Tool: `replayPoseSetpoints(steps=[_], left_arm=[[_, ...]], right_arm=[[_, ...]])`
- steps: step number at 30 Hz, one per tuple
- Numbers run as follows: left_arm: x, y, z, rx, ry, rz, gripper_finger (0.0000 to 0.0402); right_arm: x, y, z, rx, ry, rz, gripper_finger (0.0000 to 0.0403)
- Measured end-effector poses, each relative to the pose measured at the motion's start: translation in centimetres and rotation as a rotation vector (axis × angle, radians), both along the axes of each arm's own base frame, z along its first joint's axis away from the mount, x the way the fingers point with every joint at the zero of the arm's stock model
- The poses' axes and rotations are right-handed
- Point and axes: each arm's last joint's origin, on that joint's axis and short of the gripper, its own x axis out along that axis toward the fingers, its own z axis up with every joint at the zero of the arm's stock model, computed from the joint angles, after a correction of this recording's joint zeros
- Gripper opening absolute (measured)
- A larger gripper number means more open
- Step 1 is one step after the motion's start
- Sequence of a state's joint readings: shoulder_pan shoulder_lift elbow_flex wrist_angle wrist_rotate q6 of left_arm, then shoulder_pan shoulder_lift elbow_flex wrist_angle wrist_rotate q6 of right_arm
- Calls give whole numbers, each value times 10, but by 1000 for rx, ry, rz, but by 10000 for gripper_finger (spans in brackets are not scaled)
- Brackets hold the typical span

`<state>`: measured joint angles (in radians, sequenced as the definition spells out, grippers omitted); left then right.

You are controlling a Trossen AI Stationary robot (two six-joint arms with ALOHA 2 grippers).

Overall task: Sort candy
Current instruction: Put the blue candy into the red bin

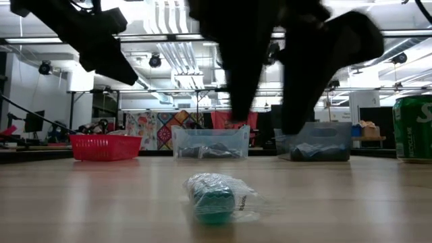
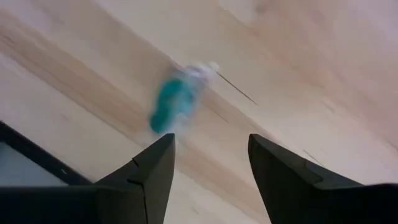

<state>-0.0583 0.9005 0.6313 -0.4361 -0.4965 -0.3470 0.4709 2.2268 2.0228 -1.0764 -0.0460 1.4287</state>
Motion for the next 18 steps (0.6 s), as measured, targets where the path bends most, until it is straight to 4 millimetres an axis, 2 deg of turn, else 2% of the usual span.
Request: replayPoseSetpoints(steps=[6, 11, 18], left_arm=[[-1, -15, -1, 0, -14, -35, 185], [-3, -27, 1, -18, -31, -88, 185], [-5, -42, 1, -18, -54, -136, 185]], right_arm=[[14, 8, -14, -19, -24, 5, 194], [26, 18, -39, 1, -57, 29, 194], [31, 19, -46, -36, -80, 26, 187]])
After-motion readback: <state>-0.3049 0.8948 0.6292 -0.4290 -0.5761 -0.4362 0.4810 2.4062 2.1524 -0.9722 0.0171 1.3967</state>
